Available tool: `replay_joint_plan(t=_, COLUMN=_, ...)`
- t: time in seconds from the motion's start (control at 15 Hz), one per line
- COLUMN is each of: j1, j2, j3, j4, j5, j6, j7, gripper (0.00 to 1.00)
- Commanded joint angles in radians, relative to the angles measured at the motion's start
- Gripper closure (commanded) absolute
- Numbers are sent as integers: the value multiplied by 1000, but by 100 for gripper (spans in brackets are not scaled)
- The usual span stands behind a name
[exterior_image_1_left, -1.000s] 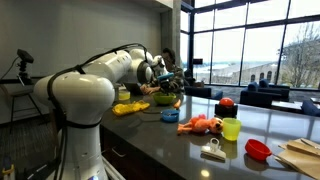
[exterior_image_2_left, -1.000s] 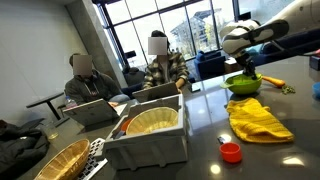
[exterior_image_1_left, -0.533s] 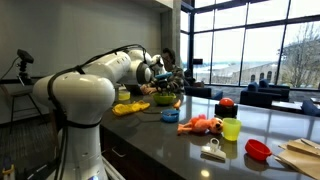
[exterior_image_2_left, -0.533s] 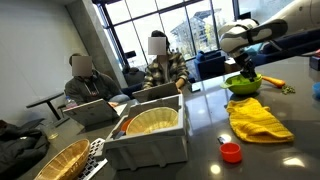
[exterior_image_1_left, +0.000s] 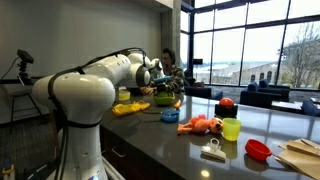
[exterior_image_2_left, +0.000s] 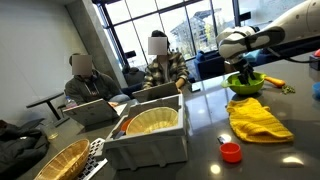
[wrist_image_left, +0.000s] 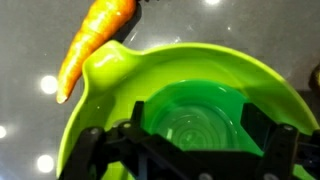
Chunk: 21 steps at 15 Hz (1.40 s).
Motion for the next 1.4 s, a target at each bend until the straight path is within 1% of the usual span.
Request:
replay_joint_plan(t=0.0, j1=1, j2=-12, j3=5, j4=-27, j5=6, j6=6, j7=4, gripper=0)
replay_joint_plan(t=0.07, j1=8, j2=35, j3=-16, j4=61, j5=24, j6=-32, j7=-11, gripper=0)
replay_joint_plan(t=0.13, j1=1, j2=-15, j3=4, j4=-25, j5=4, j6=2, j7=2, gripper=0)
replay_joint_plan(t=0.33, j1=0, j2=-24, j3=1, j4=-20, j5=0, j6=3, j7=-1, gripper=0)
replay_joint_plan(t=0.4, j1=7, j2=20, j3=-23, j4=69, j5=17, j6=-31, j7=-16, gripper=0)
replay_joint_plan(t=0.47, j1=0, j2=-31, j3=-4, j4=-13, j5=-3, j6=3, j7=-2, gripper=0)
replay_joint_plan(t=1.33, j1=-14, j2=-36, j3=-17, j4=-38, j5=-13, j6=15, j7=3, gripper=0)
